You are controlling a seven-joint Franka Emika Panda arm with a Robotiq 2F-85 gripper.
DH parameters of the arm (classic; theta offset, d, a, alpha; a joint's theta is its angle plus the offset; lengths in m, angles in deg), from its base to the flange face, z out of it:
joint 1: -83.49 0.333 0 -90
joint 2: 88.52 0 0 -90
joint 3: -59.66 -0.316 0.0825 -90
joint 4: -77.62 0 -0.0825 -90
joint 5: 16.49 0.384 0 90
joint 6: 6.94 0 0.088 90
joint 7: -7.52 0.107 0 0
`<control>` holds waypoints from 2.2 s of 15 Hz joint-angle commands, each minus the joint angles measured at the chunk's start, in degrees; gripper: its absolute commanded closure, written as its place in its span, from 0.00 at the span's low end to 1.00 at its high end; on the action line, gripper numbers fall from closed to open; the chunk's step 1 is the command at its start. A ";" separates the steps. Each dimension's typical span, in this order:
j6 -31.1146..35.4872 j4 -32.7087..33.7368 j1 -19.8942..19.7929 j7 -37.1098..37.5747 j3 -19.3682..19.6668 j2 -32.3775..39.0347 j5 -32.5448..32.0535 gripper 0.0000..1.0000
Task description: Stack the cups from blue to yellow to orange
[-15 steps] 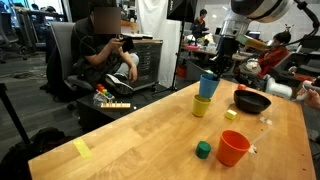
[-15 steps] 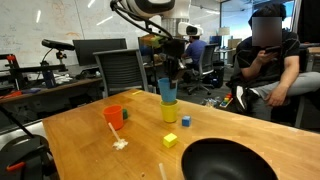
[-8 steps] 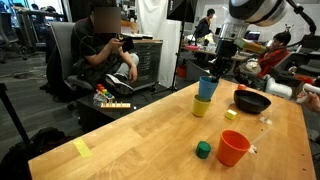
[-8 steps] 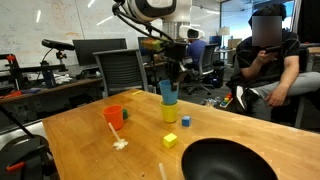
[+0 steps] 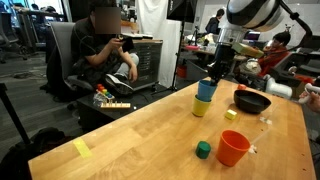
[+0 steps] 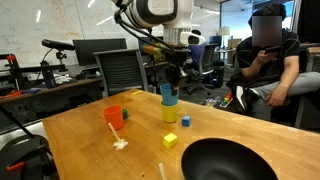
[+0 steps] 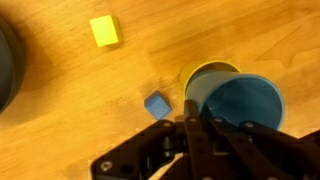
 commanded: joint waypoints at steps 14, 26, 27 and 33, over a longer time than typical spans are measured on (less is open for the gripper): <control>2.35 -2.82 -0.06 -0.10 -2.36 -1.18 0.30 0.66; 1.98 -3.35 -0.10 -0.34 -2.21 -1.47 -0.18 0.01; 1.82 -3.80 -0.08 -0.41 -2.19 -2.08 -0.18 0.00; 1.79 -4.87 -0.05 -0.59 -2.16 -3.03 -0.17 0.00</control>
